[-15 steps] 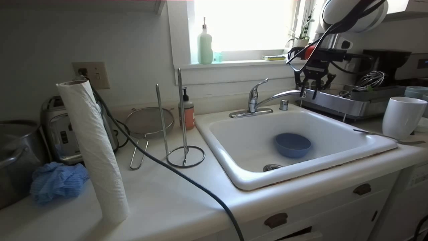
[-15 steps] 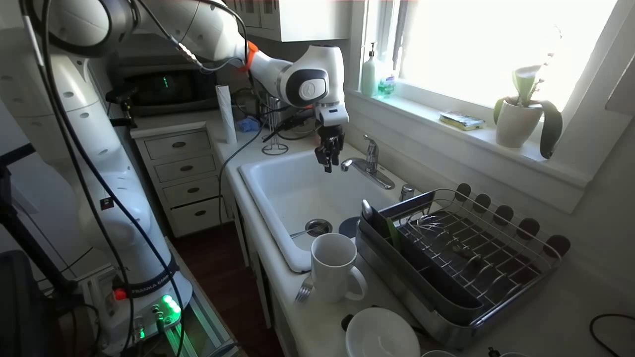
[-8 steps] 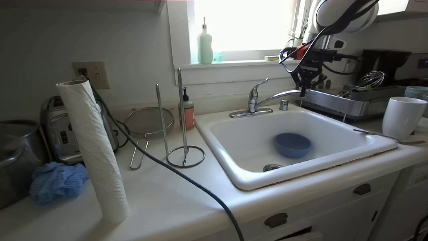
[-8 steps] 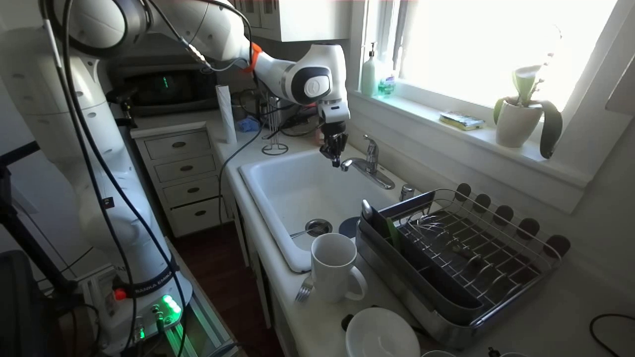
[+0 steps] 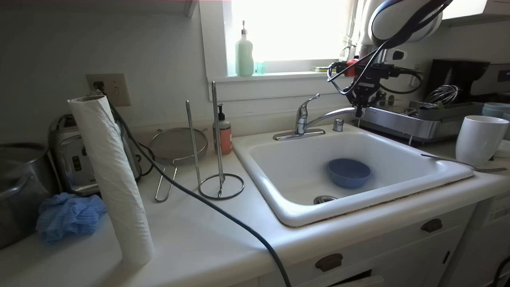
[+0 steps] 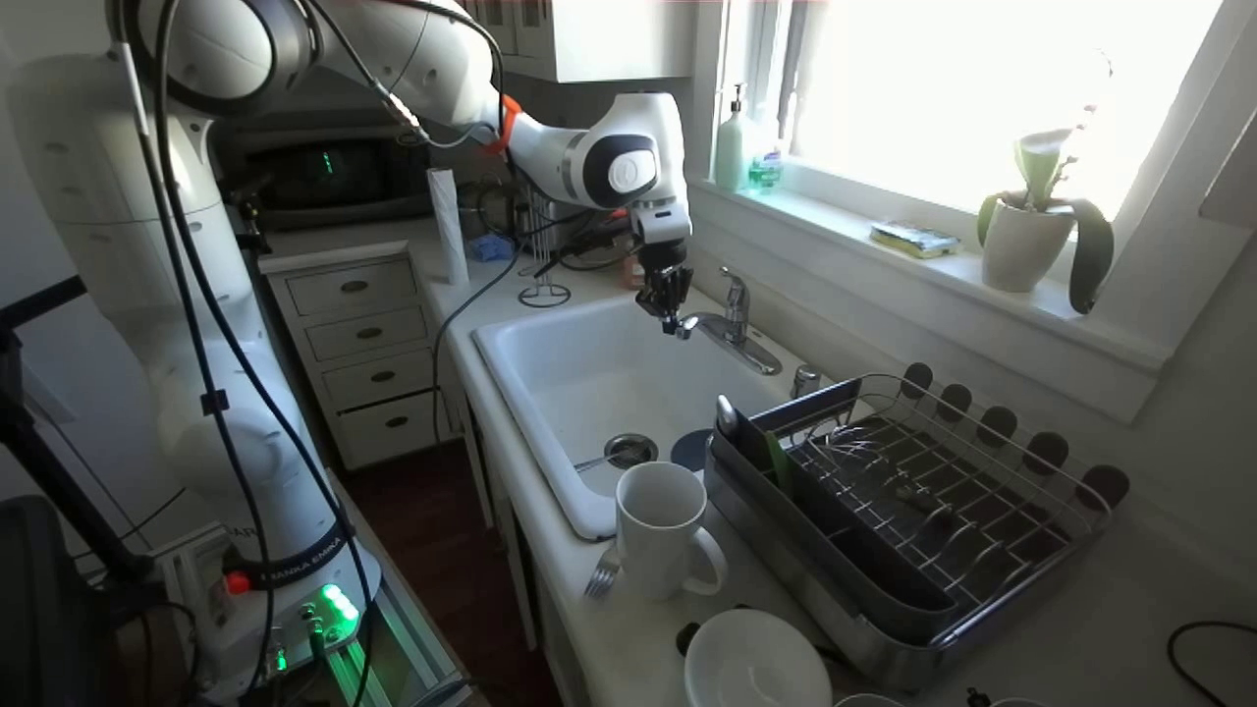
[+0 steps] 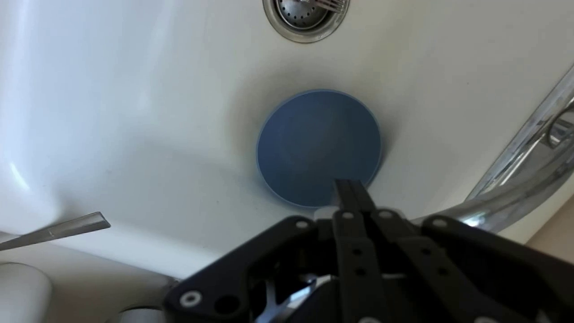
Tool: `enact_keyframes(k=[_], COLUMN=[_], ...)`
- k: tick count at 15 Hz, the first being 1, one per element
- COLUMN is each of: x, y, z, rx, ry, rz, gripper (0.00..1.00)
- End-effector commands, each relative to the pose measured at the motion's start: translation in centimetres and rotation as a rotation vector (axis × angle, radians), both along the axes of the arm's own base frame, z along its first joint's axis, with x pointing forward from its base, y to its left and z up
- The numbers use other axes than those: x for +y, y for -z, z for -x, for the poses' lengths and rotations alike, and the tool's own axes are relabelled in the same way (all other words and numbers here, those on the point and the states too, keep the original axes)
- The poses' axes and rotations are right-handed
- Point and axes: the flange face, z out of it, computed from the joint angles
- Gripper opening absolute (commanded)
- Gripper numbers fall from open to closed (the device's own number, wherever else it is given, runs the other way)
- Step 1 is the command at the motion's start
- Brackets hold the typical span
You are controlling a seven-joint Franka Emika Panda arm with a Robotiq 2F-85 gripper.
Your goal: Turn the nozzle to the right
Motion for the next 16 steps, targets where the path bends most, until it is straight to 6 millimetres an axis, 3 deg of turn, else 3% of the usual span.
enact_keyframes(k=[1,12,16], x=[-1.5,-7.2,-3.9], y=[-0.3,-0.1,-0.7], z=[-0.9,-2.2,-1.3], rx=[-0.025,-0.085,-0.014], ry=[0.037,0.026,-0.153], rz=[0.075,0.123,-0.052], gripper=[0.00,0.00,0.00])
